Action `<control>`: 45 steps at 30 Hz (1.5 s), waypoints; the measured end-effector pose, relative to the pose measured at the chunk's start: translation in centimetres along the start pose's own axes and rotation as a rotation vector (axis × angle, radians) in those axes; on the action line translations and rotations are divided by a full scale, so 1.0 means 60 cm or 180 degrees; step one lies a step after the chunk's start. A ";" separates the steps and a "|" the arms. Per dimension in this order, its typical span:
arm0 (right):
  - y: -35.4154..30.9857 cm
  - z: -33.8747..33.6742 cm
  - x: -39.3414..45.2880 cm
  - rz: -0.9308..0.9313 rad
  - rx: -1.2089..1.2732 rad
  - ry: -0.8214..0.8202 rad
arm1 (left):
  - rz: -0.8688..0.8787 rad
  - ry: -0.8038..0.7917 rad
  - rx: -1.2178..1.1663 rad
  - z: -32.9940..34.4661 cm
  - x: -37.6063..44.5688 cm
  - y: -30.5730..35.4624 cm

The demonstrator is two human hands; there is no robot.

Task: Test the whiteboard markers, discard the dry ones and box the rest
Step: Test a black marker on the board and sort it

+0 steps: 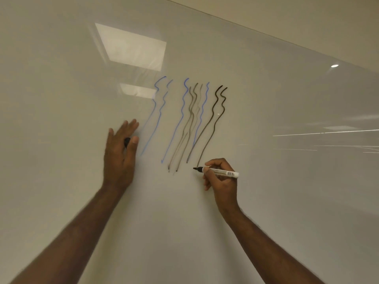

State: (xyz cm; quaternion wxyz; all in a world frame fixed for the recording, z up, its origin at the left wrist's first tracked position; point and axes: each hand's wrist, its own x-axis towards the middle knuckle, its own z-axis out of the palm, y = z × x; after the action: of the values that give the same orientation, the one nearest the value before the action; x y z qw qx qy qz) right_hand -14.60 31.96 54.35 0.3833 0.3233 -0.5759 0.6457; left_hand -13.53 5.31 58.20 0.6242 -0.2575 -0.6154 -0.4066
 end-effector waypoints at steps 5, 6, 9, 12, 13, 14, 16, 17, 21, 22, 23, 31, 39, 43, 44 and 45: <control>-0.033 0.039 -0.027 0.0121 0.0552 -0.0154 | -0.0344 0.0015 -0.0327 -0.006 -0.061 0.047; -0.041 0.047 -0.034 0.0143 0.0706 -0.0229 | -0.0338 -0.0025 -0.0355 -0.006 -0.069 0.057; -0.062 0.069 -0.055 0.0130 0.0987 -0.0610 | -0.0515 -0.0076 -0.0847 0.000 -0.082 0.091; -0.078 0.090 -0.072 0.0045 0.1052 -0.0814 | -0.0798 -0.0077 -0.1403 0.008 -0.083 0.118; -0.082 0.096 -0.077 0.0010 0.1067 -0.0835 | -0.0853 -0.0079 -0.1527 0.011 -0.083 0.123; -0.085 0.101 -0.080 -0.0024 0.1073 -0.0834 | -0.0903 -0.0070 -0.1629 0.014 -0.084 0.126; -0.089 0.108 -0.084 -0.0057 0.1079 -0.0780 | -0.1005 -0.0036 -0.1793 0.019 -0.084 0.131; -0.091 0.110 -0.085 -0.0056 0.1079 -0.0751 | -0.1051 -0.0012 -0.1865 0.021 -0.083 0.132; -0.092 0.111 -0.086 -0.0042 0.1060 -0.0721 | -0.1221 0.0044 -0.2134 0.026 -0.082 0.138; -0.092 0.111 -0.086 -0.0034 0.1052 -0.0716 | -0.1263 0.0038 -0.2184 0.027 -0.081 0.138; -0.092 0.112 -0.086 -0.0024 0.1037 -0.0708 | -0.1301 0.0025 -0.2231 0.029 -0.081 0.140; -0.090 0.131 -0.088 0.0122 0.1174 -0.0384 | -0.1598 -0.0092 -0.2907 0.048 -0.099 0.156; -0.086 0.146 -0.083 0.0429 0.1584 -0.0091 | -0.1727 -0.0186 -0.3605 0.064 -0.114 0.163; -0.077 0.154 -0.097 0.0643 0.1881 -0.0092 | -0.1604 -0.0334 -0.3643 0.057 -0.118 0.148; -0.073 0.154 -0.102 0.0687 0.1922 -0.0137 | -0.1566 -0.0427 -0.3448 0.052 -0.120 0.143; -0.069 0.153 -0.107 0.0735 0.1942 -0.0219 | -0.1508 -0.0529 -0.3169 0.044 -0.123 0.137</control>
State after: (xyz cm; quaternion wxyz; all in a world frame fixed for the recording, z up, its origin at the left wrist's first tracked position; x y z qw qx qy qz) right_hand -8.05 22.25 52.04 0.1733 0.3775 -0.4014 0.8163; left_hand -7.58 13.30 52.73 0.2682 -0.4071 -0.4372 -0.7557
